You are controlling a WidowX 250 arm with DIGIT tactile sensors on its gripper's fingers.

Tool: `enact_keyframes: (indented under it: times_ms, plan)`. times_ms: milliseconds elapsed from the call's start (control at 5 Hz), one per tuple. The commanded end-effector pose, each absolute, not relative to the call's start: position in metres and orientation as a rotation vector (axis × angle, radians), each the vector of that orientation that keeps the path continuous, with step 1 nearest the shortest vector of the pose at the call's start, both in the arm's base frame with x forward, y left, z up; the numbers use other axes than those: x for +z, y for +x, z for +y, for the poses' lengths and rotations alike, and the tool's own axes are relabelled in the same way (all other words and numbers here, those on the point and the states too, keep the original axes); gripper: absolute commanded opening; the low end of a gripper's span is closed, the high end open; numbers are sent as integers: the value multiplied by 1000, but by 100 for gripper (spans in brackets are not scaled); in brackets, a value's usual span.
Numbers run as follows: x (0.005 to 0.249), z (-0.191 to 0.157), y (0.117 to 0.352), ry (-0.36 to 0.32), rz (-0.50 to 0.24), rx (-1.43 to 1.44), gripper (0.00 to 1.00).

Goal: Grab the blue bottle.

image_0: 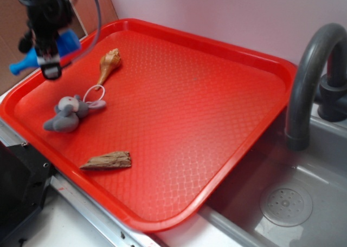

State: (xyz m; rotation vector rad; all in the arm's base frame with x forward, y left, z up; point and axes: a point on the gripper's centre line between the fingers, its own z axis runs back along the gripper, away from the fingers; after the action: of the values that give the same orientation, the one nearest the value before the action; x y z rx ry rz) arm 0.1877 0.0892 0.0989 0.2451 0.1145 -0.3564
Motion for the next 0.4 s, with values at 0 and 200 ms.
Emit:
enact_keyframes:
  times_ms: [0,200]
  plan:
    - [197,73,200,-6,-68,131,0]
    - [205,56,211,-41,-81,183,0]
